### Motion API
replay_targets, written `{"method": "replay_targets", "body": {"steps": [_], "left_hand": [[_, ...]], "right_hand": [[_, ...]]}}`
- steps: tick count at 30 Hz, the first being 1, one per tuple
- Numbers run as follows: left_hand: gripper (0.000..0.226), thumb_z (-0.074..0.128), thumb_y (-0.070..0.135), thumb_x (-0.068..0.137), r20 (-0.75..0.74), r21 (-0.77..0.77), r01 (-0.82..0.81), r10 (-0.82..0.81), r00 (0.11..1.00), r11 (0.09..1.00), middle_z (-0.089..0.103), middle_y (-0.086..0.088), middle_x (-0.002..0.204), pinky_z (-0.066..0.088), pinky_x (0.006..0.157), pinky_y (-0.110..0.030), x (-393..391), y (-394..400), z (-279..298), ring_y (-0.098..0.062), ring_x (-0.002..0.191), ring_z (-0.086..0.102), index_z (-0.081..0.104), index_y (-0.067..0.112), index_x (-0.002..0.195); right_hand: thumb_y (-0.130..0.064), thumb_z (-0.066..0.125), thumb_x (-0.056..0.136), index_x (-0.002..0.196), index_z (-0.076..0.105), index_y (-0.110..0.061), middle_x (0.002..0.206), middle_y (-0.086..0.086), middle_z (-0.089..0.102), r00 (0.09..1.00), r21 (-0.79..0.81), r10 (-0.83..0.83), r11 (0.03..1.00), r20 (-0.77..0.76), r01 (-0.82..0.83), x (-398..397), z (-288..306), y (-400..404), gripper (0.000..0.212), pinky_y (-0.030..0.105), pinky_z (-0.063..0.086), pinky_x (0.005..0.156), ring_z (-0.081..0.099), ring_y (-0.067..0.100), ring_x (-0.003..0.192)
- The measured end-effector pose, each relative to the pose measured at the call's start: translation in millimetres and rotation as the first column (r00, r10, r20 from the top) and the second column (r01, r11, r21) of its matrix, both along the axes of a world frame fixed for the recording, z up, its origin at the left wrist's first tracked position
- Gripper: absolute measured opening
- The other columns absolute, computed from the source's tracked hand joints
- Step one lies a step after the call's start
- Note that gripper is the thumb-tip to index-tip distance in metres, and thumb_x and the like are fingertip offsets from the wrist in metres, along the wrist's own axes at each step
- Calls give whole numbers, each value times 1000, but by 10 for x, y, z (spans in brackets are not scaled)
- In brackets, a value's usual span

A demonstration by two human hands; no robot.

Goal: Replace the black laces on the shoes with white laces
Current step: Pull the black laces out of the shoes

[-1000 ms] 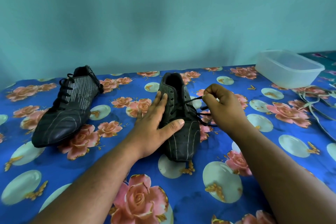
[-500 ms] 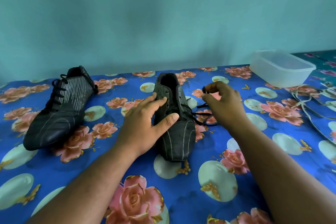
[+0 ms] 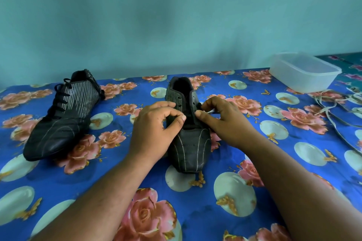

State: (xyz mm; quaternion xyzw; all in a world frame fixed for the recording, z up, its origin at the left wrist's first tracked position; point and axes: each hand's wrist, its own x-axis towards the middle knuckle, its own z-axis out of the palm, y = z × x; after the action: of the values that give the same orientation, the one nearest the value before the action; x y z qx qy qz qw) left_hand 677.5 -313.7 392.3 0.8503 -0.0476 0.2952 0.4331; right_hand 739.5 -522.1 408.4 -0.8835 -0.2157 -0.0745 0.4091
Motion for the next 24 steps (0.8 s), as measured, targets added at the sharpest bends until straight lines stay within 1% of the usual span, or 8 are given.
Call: {"method": "replay_targets", "body": {"steps": [3,5,8,10,13,15,20,24], "left_hand": [[25,64,56,83,-13,-18,-11,11,1000,1000,63,18,107,56,86,-53,8,-10,-5,-15,110,62,73,33,90],[26,61,55,84,-19,2,-13,13,1000,1000,61,17,103,55,85,-53,4,-19,0,-18,106,61,71,31,86],[27,55,53,87,-37,46,-8,10,999,999,58,12,102,52,85,-49,-8,-29,23,-21,101,58,68,29,86],[22,55,49,88,-54,61,1,3,999,998,57,11,101,51,86,-47,-19,-33,41,-21,99,56,65,29,86],[15,57,40,90,-64,87,0,6,998,996,57,10,100,50,86,-44,-26,-33,60,-20,97,55,63,27,85],[17,56,39,89,-66,98,-7,14,998,995,57,10,99,50,85,-44,-27,-31,69,-18,97,56,64,25,85],[25,52,40,87,-132,110,-113,128,983,987,56,9,90,49,84,-46,-29,-5,67,-14,83,56,64,18,80],[22,44,44,85,-185,127,-180,201,962,975,53,9,83,41,86,-42,-41,-18,88,-12,82,49,52,30,70]], "right_hand": [[-51,69,89,77,60,-27,80,-13,67,991,11,-124,992,-40,125,43,3,-47,29,42,53,81,63,17,88],[-43,70,90,74,58,-26,73,-13,63,982,10,-185,983,-31,185,78,-1,-95,26,41,52,75,63,22,85],[-32,70,89,89,60,-32,88,-19,61,975,44,-221,974,14,220,71,27,-113,10,37,43,78,57,21,100],[-29,69,92,108,64,-34,102,-20,62,989,96,-138,987,55,133,29,61,-82,17,33,41,87,54,15,109],[-38,67,96,131,62,-36,121,-13,60,994,23,47,999,101,-49,-44,53,-2,35,29,38,98,49,14,119],[-52,61,95,141,53,-41,125,-9,56,990,-49,121,992,74,-118,-37,-32,29,47,36,38,107,46,17,124],[-55,55,97,148,43,-45,139,-7,51,989,-60,135,989,-56,-139,-25,-60,21,53,43,32,117,38,17,136],[-82,47,85,146,36,-56,140,-9,53,973,-44,183,981,-141,-191,-27,-48,-6,67,48,36,116,43,16,136]]}}
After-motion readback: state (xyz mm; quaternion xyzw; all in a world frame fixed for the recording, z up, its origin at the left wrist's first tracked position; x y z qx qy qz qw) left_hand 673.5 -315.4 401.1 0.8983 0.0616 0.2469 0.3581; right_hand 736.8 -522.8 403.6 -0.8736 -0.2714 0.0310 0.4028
